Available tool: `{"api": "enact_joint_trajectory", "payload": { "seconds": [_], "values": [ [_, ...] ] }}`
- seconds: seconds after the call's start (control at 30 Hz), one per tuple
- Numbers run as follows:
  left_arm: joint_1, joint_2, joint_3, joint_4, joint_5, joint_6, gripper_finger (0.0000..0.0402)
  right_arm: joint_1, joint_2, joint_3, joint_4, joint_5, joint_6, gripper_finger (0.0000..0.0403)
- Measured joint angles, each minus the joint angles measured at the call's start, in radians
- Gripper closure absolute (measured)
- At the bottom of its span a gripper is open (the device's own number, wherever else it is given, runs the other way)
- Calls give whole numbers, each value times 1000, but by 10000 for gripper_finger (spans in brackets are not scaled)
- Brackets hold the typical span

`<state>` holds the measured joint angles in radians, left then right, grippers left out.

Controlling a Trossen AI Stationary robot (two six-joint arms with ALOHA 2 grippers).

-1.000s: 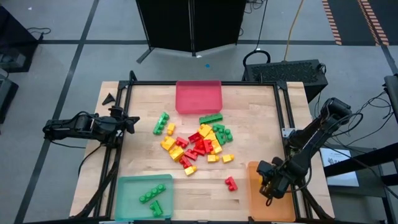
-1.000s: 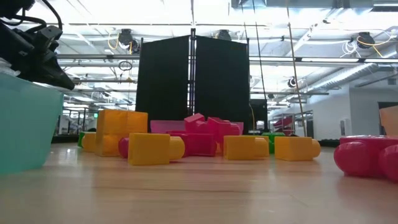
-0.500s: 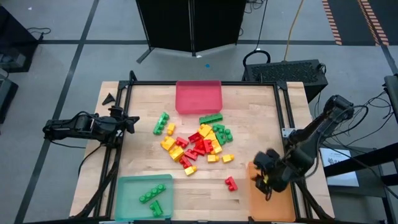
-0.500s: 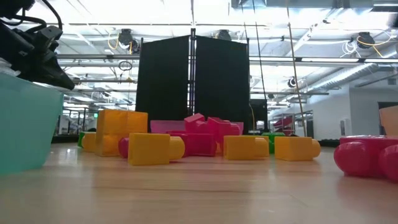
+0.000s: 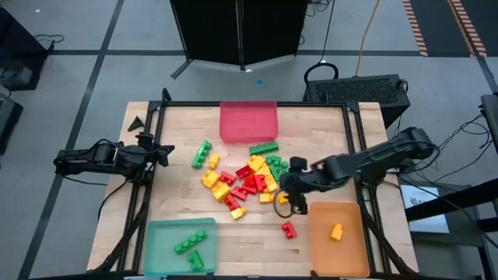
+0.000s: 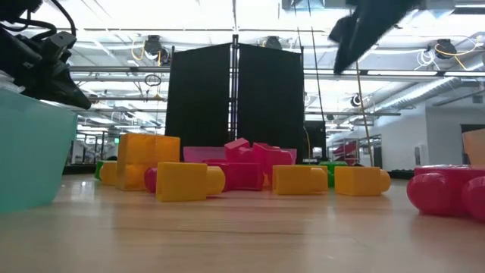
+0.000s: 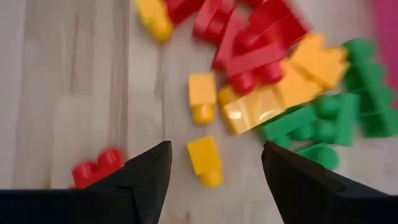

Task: Sort blocks
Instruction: Put the yellow game piece into the orange bin

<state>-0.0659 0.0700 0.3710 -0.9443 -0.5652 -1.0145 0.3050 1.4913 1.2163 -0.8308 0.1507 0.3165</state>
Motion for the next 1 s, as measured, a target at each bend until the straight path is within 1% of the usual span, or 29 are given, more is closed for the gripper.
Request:
{"api": "enact_joint_trajectory", "payload": {
  "seconds": [0.13,0.33,0.63,0.7,0.77,0.8,0.83,0.93,1.0],
  "values": [
    [0,0,0,0,0,0,398,-23,84,0,4,-75,-82,146],
    [0,0,0,0,0,0,398,-23,212,0,13,-79,-132,136],
    [0,0,0,0,0,0,398,-24,392,0,45,-79,-172,135],
    [0,0,0,0,0,0,398,-24,424,0,48,-78,-160,141],
    [0,0,0,0,0,0,398,-24,440,2,46,-80,-138,162],
    [0,0,0,1,0,0,398,-24,446,5,43,-82,-131,180],
    [0,0,0,0,0,0,398,-23,450,5,41,-85,-123,203],
    [0,0,0,1,0,1,398,-23,446,4,35,-89,-107,294],
    [0,0,0,1,0,1,398,-24,435,2,33,-90,-93,290]
  ]
}}
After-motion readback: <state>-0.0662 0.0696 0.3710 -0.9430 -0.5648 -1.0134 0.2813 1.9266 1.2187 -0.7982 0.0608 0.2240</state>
